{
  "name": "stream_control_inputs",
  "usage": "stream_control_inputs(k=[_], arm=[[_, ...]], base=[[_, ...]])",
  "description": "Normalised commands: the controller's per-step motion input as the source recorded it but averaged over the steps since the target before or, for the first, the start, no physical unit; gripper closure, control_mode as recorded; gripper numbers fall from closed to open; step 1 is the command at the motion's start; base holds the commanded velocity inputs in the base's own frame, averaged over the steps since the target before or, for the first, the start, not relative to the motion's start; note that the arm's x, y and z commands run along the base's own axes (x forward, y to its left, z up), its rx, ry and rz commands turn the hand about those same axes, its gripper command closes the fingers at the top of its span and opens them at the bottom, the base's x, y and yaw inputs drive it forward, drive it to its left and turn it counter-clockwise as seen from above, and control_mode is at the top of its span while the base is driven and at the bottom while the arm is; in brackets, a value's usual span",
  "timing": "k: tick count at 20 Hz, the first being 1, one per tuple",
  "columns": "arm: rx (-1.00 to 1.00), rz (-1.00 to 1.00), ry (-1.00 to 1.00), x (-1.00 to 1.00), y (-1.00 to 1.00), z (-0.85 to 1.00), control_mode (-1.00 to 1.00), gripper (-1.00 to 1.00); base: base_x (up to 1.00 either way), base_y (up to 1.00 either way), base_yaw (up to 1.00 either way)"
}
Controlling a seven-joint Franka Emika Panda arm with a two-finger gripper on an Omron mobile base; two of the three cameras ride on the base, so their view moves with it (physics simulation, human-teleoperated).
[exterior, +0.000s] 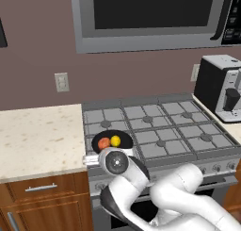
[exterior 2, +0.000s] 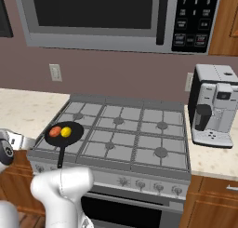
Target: Put the squash and lemon in the pan. Then turn on the front left burner and set the heat to medium.
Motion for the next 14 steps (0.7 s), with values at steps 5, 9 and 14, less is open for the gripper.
stream_control_inputs(k=[5,9,14], arm=[[0.00,0.00,-0.21,-0.50,0.17,0.00,-1.00,-1.00],[0.00,0.00,-0.22,-0.46,0.06,0.00,-1.00,-1.00],[0.00,0.00,-0.26,-0.49,0.03,0.00,-1.00,-1.00]], base=[[0.00,0.00,0.00],[0.00,0.00,0.00],[0.00,0.00,0.00]])
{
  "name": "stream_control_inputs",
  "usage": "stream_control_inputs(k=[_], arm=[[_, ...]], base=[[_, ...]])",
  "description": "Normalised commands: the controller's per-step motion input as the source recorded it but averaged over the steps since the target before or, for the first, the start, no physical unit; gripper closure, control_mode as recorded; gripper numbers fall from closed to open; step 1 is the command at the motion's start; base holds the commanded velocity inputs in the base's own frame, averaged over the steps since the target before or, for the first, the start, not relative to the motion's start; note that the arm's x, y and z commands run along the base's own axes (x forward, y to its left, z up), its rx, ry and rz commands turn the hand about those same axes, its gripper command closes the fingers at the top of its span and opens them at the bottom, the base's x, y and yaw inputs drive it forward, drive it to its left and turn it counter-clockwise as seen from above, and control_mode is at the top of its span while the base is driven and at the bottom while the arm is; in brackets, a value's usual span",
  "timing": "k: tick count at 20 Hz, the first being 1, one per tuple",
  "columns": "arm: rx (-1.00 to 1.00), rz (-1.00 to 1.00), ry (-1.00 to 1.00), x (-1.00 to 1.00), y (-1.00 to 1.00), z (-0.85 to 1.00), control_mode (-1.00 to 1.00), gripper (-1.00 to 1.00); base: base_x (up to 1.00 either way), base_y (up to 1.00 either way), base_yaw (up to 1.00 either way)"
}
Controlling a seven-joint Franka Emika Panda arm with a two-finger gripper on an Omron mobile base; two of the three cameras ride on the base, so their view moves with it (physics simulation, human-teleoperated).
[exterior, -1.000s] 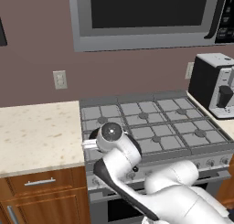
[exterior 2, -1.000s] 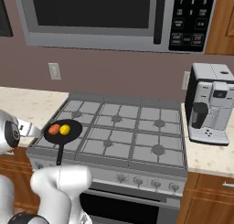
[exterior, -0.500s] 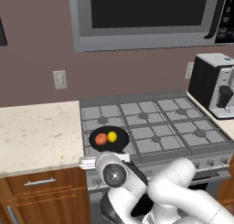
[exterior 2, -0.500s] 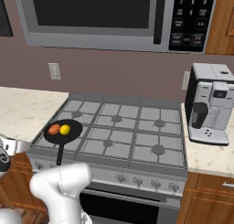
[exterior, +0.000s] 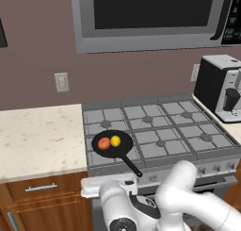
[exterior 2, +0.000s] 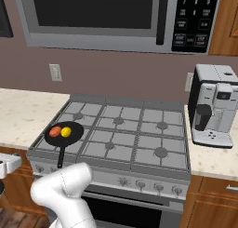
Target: Put the squash and lemon in the pan. Then turn on the front left burner and set the heat to medium.
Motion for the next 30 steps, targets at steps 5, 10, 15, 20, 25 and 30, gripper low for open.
stream_control_inputs(k=[5,10,15,20,25,30], arm=[[0.00,0.00,-0.13,-0.26,-0.04,-0.12,-1.00,-1.00],[0.00,0.00,-0.06,-0.12,-0.14,-0.31,-1.00,-1.00],[0.00,0.00,-0.03,-0.12,-0.04,-0.21,-1.00,-1.00],[0.00,0.00,0.00,-0.01,-0.07,-0.40,-1.00,-1.00],[0.00,0.00,0.00,0.00,-0.04,-0.27,-1.00,-1.00],[0.00,-0.01,0.00,0.00,0.00,-0.05,-1.00,-1.00]], base=[[0.00,0.00,0.00],[0.00,0.00,0.00],[0.00,0.00,0.00],[0.00,0.00,0.00],[0.00,0.00,0.00],[0.00,0.00,0.00]])
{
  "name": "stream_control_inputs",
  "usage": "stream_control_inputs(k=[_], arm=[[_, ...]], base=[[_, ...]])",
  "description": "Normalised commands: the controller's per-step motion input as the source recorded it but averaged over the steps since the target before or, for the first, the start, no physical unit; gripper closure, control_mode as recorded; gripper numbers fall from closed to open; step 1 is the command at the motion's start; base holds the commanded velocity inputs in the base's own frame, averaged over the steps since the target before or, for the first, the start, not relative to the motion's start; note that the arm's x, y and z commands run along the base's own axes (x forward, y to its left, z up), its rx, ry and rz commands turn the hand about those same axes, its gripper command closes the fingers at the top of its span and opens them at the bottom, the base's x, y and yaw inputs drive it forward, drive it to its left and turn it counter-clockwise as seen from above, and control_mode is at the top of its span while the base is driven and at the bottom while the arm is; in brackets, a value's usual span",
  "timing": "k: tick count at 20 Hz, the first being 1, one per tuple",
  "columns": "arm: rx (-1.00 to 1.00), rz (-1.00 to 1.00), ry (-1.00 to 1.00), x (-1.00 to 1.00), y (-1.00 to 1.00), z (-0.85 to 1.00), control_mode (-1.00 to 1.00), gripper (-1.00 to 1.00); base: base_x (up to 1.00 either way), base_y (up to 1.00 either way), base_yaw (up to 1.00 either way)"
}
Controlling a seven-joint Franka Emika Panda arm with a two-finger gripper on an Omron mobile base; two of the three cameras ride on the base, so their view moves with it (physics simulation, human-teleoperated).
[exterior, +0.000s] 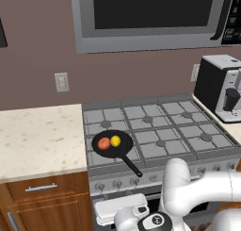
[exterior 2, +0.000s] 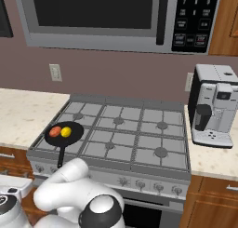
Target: Put the squash and lemon in the pan. Then turn on the front left burner and set the heat to medium.
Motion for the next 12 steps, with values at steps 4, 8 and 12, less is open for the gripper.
stream_control_inputs(k=[4,8,12], arm=[[-0.01,-0.02,0.04,0.06,0.00,-0.02,-1.00,-1.00],[-0.01,-0.08,0.05,0.21,0.00,0.00,-1.00,-1.00],[0.00,-0.10,0.04,0.30,0.00,-0.06,-1.00,-1.00]], base=[[0.00,0.00,0.00],[0.00,0.00,0.00],[0.00,0.00,0.00]])
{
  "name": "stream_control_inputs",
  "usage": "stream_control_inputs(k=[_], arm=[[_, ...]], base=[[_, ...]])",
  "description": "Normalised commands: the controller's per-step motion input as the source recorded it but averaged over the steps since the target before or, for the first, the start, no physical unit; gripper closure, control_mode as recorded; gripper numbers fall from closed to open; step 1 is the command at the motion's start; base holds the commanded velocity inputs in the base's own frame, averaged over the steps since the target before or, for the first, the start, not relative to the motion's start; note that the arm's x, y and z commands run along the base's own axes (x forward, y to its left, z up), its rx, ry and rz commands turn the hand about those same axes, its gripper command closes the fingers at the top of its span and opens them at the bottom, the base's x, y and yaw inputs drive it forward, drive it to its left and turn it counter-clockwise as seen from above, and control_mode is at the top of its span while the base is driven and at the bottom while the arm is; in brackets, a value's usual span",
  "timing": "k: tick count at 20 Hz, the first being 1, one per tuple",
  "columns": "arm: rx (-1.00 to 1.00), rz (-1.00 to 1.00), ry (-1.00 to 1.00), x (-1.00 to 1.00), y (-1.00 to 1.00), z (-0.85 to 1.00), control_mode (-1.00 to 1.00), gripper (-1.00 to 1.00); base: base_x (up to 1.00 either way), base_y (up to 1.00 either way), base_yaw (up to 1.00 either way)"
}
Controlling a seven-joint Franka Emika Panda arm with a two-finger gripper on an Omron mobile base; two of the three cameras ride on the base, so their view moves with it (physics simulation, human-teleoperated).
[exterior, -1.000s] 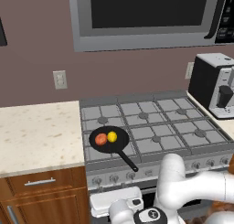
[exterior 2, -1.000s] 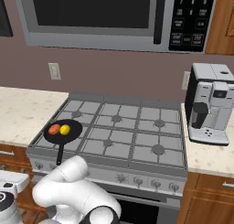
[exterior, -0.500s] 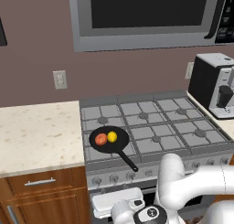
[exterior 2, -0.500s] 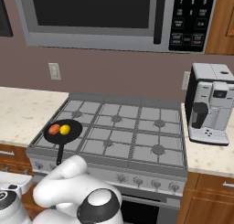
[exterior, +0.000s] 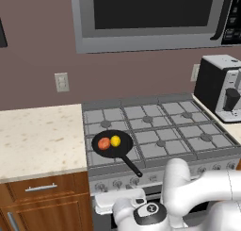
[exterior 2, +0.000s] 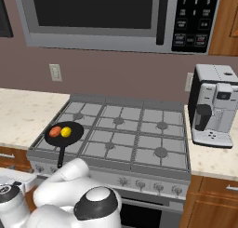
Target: Put the squash and lemon in the pan. Then turn on the front left burner and set the heat to medium.
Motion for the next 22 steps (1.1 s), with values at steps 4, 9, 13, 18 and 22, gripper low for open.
stream_control_inputs(k=[4,9,13,18,22], arm=[[0.00,-0.01,0.02,0.17,0.00,-0.23,-1.00,-1.00],[0.00,0.00,0.00,0.11,0.02,-0.41,-1.00,-1.00],[0.00,0.00,0.00,0.18,0.00,-0.47,-1.00,-1.00],[0.00,0.00,0.00,0.16,0.00,-0.38,-1.00,-1.00],[0.00,0.00,0.00,0.14,0.00,-0.11,-1.00,-1.00]], base=[[0.00,0.00,0.00],[0.00,0.00,0.00],[0.00,0.00,0.00],[0.00,0.00,0.00],[0.00,0.00,0.00]])
